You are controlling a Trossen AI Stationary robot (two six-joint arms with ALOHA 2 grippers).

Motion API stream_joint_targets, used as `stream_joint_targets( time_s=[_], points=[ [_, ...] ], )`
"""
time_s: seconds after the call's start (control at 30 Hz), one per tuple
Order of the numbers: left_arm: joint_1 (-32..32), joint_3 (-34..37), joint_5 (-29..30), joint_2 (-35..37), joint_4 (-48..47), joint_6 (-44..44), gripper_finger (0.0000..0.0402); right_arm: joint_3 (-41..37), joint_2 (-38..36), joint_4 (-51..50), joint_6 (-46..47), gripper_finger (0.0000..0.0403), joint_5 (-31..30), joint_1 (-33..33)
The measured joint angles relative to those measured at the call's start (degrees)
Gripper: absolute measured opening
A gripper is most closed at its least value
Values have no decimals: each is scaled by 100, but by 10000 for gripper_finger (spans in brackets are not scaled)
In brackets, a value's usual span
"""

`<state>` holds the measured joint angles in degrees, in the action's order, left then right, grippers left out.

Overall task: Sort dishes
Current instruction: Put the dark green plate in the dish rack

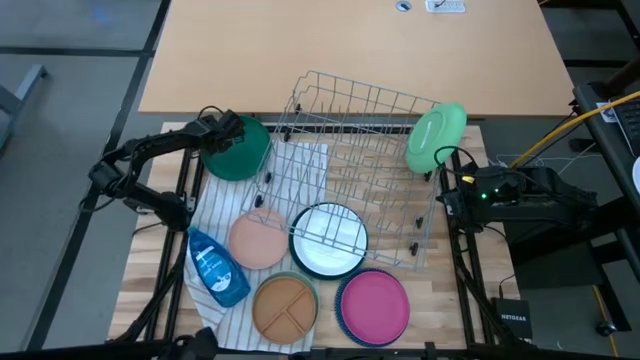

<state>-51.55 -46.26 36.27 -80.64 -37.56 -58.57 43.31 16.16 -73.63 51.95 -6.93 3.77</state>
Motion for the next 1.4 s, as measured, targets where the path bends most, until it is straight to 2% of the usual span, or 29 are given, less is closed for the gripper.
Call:
stream_joint_targets(
  time_s=[0.23,0.53,0.67,0.77,0.9,1.17,1.4],
  points=[
    [-174,0,200,-5,110,-774,131,0,0,0,-224,158,1,0],
    [-411,0,209,-5,88,-2555,131,0,0,0,-296,158,49,0],
    [-470,0,188,-5,106,-2994,131,0,0,0,-296,158,51,0],
    [-520,0,190,-5,108,-2622,131,0,0,0,-325,158,51,0],
    [-605,0,183,-5,116,-1369,131,0,0,2,-469,158,53,0],
    [-588,0,99,-5,9,-1078,131,0,0,2,-473,158,53,0],
    [-544,0,-382,3,-283,-400,131,0,0,3,-469,158,53,0]
  ],
)
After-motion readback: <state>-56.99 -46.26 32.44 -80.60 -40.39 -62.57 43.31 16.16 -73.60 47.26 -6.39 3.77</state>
